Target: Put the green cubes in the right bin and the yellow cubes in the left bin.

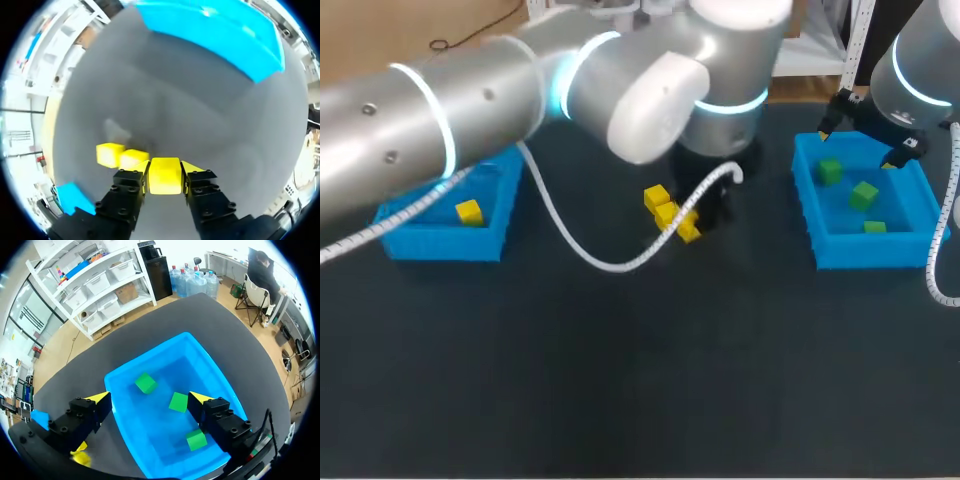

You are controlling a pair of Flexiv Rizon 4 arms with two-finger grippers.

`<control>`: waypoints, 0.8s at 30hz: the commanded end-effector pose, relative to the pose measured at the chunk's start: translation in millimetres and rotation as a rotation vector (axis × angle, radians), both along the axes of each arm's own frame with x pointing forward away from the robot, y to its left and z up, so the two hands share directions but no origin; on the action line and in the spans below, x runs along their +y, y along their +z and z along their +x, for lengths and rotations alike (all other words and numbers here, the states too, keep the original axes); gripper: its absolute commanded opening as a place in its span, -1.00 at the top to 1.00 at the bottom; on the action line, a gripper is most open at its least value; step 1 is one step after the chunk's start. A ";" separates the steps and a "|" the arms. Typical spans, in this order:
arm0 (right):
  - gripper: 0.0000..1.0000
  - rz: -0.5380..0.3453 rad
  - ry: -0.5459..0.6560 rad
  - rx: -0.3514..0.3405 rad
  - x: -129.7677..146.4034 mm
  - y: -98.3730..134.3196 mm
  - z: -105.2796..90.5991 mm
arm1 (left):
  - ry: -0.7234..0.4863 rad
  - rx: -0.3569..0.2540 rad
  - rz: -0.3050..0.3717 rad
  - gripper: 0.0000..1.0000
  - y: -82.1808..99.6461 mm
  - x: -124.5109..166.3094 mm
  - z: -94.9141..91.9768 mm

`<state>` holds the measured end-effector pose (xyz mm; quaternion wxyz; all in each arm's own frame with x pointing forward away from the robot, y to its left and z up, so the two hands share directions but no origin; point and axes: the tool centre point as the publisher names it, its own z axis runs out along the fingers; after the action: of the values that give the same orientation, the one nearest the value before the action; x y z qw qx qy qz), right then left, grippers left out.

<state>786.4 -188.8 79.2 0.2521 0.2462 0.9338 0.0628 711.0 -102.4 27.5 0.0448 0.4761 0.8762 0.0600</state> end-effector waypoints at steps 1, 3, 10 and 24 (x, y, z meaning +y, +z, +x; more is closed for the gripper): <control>-1.00 -0.002 -0.002 -0.003 0.3 -0.6 -0.5 | 0.054 -0.104 -0.129 1.00 41.6 42.7 -3.6; -1.00 -0.002 -0.002 -0.003 0.3 -0.6 -0.5 | 0.113 -0.150 -0.181 1.00 61.7 61.2 2.5; -1.00 -0.002 -0.002 -0.003 0.3 -0.6 -0.5 | 0.320 -0.250 -0.206 1.00 94.7 141.0 20.0; -1.00 -0.002 -0.002 -0.003 0.3 -0.6 -0.5 | 0.614 -0.189 -0.160 1.00 66.0 257.9 61.2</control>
<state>786.4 -188.7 79.2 0.2521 0.2462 0.9338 0.0628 768.1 139.6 97.6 0.1080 0.1778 0.9756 0.0699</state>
